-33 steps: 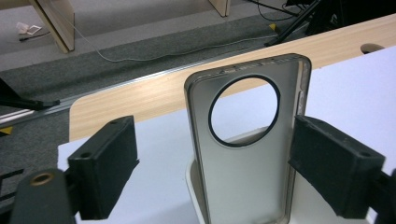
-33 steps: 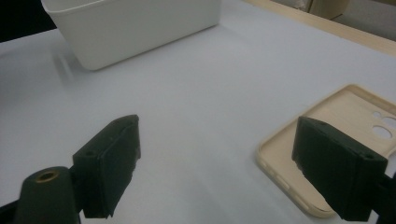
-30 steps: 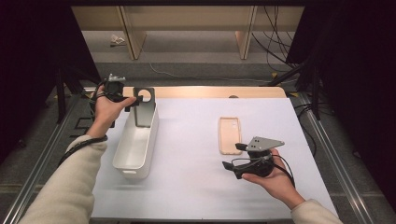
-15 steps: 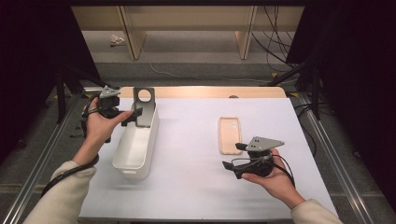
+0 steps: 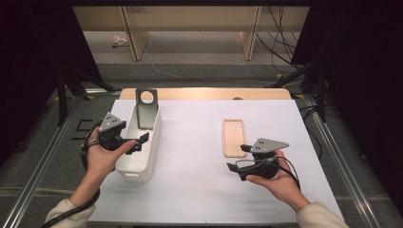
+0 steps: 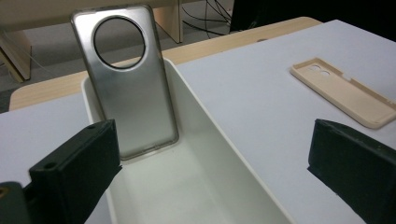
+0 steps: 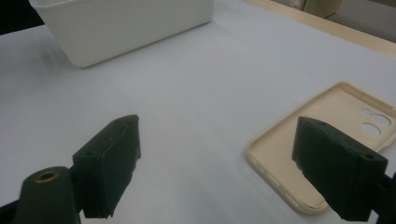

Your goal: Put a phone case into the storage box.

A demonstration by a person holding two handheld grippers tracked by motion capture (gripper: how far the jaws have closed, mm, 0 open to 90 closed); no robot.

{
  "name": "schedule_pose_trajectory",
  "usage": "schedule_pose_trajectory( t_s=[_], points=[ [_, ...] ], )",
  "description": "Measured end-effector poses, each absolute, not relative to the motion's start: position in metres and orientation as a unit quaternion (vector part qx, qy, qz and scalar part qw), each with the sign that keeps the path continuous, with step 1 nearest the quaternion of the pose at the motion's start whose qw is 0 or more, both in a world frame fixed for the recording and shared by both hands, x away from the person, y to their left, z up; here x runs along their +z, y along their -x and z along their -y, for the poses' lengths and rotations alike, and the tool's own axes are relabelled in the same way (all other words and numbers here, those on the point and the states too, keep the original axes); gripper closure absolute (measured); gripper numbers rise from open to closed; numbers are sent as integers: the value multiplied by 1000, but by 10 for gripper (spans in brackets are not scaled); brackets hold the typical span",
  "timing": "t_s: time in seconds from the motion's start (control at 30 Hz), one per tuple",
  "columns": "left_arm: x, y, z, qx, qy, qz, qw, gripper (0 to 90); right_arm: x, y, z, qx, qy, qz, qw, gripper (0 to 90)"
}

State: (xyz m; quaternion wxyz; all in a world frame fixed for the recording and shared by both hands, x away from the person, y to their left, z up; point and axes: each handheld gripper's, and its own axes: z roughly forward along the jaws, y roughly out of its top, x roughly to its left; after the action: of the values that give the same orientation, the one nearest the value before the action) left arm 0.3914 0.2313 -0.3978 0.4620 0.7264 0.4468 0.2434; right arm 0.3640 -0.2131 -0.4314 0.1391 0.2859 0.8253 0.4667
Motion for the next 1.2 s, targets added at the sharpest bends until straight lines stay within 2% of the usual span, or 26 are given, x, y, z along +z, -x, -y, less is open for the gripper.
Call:
schedule_pose_trajectory(
  t_s=[0.23,0.67,1.2],
  points=[
    [-403,-374,-230,242,-723,-443,472,34,-431,-365,216,469,-288,-823,141,164],
    [-415,-338,-212,235,-749,-399,474,34,-431,-368,215,469,-288,-823,142,164],
    [-418,-334,-209,230,-757,-392,470,32,-430,-369,217,471,-290,-820,147,164]
  ],
)
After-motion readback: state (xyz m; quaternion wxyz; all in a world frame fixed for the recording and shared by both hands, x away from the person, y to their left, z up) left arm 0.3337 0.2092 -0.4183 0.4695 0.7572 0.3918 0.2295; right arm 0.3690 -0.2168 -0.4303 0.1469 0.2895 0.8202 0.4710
